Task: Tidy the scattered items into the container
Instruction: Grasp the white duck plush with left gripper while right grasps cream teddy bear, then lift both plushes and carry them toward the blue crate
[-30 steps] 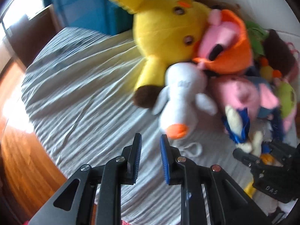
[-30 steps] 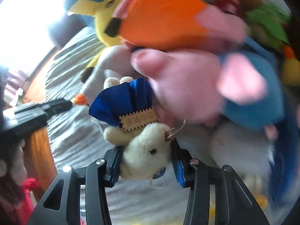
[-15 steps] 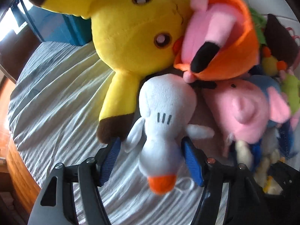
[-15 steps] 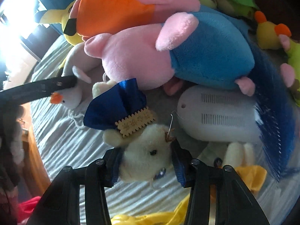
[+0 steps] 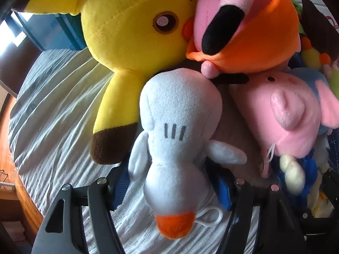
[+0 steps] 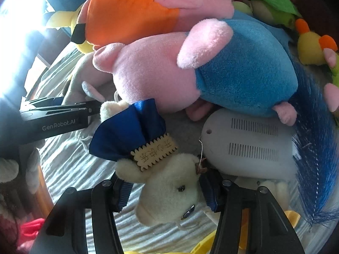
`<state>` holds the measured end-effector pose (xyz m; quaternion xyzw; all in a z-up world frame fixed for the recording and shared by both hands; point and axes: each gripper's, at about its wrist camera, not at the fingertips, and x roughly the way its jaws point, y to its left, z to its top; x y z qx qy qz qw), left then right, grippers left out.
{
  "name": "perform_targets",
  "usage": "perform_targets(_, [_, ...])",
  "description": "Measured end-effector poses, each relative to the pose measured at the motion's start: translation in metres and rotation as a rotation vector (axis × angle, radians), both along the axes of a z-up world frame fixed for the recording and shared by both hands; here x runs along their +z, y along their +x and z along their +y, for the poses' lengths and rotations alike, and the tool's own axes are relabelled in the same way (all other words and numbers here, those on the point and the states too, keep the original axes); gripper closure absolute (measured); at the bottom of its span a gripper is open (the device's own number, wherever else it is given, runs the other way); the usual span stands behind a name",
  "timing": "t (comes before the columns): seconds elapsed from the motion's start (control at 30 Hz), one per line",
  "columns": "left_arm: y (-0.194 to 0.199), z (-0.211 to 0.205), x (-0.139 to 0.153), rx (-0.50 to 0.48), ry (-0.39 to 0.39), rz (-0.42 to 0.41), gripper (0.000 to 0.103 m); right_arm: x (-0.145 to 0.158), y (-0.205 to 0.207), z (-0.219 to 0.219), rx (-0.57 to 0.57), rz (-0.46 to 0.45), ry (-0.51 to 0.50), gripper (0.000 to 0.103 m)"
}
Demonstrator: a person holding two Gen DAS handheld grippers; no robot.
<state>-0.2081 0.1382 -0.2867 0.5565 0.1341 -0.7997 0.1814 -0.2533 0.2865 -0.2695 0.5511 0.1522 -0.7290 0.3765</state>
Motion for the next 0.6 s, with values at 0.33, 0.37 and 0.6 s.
perform_targets(0.33, [0.005, 0.002, 0.002, -0.007, -0.005, 0.017, 0.031, -0.004, 0.005, -0.009, -0.008, -0.010, -0.019, 0.020])
perform_targets(0.37, [0.005, 0.002, 0.003, -0.008, -0.004, 0.016, 0.031, -0.004, 0.006, -0.010, -0.009, -0.004, -0.015, 0.020])
perform_targets(0.6, [0.012, 0.006, 0.008, -0.015, -0.012, 0.034, 0.048, -0.005, 0.010, -0.016, 0.003, 0.047, 0.029, 0.050])
